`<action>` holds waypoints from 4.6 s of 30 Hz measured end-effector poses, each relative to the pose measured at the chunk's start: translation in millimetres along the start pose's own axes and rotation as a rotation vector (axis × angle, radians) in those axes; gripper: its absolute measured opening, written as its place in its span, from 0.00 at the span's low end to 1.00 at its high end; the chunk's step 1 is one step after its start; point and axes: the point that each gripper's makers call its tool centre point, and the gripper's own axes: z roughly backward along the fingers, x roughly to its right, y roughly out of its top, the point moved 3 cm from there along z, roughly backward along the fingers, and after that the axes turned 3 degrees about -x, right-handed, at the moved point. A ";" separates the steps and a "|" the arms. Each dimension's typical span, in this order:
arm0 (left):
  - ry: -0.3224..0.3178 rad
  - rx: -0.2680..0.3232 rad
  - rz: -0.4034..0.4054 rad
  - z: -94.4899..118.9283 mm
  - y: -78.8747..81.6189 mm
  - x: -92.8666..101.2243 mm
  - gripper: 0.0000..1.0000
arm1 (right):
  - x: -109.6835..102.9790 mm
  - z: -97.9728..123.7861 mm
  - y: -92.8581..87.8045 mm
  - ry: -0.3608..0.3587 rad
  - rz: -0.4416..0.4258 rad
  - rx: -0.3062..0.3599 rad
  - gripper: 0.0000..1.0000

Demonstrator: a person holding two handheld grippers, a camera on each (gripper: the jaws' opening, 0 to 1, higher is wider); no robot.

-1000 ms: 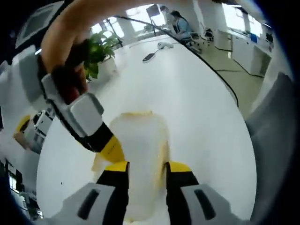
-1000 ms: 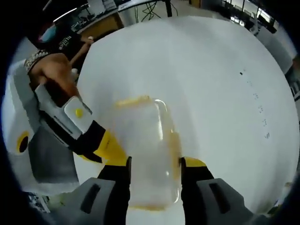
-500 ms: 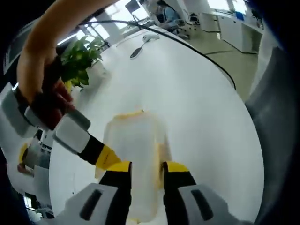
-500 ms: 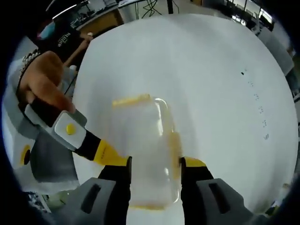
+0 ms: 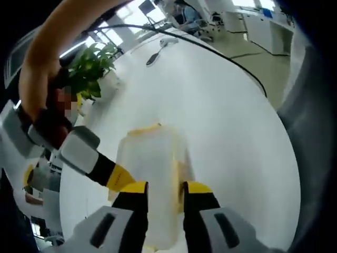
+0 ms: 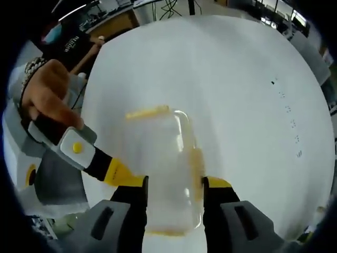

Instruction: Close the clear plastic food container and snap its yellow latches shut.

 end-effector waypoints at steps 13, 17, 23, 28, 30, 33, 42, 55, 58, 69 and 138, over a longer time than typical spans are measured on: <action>0.015 -0.009 -0.023 0.0 -0.6 1.8 0.18 | -3.1 -1.0 -1.4 -0.004 0.000 -0.015 0.39; 0.022 -0.012 -0.031 0.0 -0.4 2.2 0.18 | -3.6 -1.0 -1.8 -0.003 -0.001 -0.014 0.39; 0.066 -0.027 -0.051 -3.0 -1.3 3.6 0.16 | -6.0 -1.7 -0.5 -0.006 0.000 -0.023 0.39; 0.060 -0.022 -0.055 0.1 0.0 0.0 0.17 | -13.6 -1.4 -2.8 -0.006 -0.001 -0.022 0.39; 0.056 -0.019 -0.063 -0.3 0.2 1.2 0.17 | -16.0 -1.1 -3.3 -0.002 0.001 -0.022 0.39; 0.066 -0.025 -0.090 -1.3 -0.3 4.2 0.18 | -15.0 -1.9 -2.8 0.025 0.009 -0.021 0.39; 0.064 -0.014 -0.098 -1.3 -1.8 3.3 0.19 | -16.4 -3.6 -1.8 0.109 0.096 -0.036 0.36; 0.082 -0.014 -0.099 -1.7 -1.0 3.8 0.19 | -18.8 0.6 -1.8 0.047 0.200 -0.004 0.37; 0.086 -0.014 -0.098 -1.3 -1.5 3.8 0.19 | -20.1 2.2 -4.9 0.009 0.193 0.057 0.37; 0.092 -0.021 -0.113 -0.8 -1.6 2.1 0.19 | -12.3 3.1 -1.8 -0.048 0.163 0.074 0.34; 0.103 0.011 0.026 -2.6 -1.6 0.5 0.25 | -13.8 7.8 -7.2 -0.140 0.091 0.216 0.28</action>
